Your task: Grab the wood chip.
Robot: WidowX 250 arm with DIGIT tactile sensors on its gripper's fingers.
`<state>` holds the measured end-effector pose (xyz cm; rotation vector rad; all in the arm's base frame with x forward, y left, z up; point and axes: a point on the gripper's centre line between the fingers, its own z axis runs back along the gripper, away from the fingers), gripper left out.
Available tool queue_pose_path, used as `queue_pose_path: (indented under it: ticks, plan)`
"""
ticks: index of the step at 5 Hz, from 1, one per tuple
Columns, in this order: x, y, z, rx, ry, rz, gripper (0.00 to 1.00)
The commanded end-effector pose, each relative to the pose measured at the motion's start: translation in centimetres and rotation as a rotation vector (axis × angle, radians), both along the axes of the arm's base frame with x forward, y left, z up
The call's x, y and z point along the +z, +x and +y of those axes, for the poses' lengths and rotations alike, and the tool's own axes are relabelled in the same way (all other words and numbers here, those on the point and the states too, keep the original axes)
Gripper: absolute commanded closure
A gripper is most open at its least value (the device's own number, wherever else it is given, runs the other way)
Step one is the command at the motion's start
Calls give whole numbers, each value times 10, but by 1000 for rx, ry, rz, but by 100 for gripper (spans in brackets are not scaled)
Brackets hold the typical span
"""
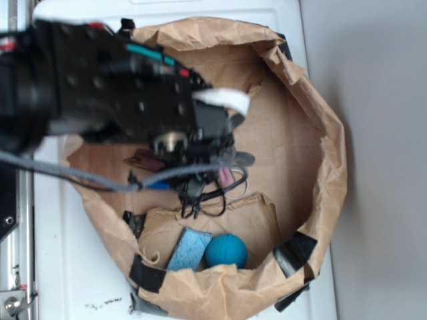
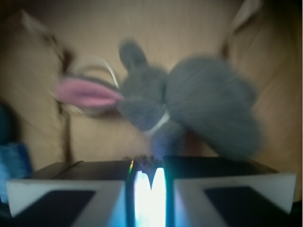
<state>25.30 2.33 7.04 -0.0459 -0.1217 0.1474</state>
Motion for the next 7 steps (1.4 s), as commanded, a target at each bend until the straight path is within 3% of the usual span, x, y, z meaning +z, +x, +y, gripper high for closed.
queue_pose_path:
  ticks: [1, 2, 3, 4, 6, 7]
  plan:
    - [89, 14, 10, -18, -110, -117, 100]
    - [98, 13, 13, -20, -132, -125, 100]
    - [74, 11, 12, -58, -56, -69, 0]
    - [45, 9, 8, -103, 44, -13, 0]
    - [6, 24, 9, -109, 112, 69, 0]
    - [-9, 14, 6, -191, 168, 128, 0]
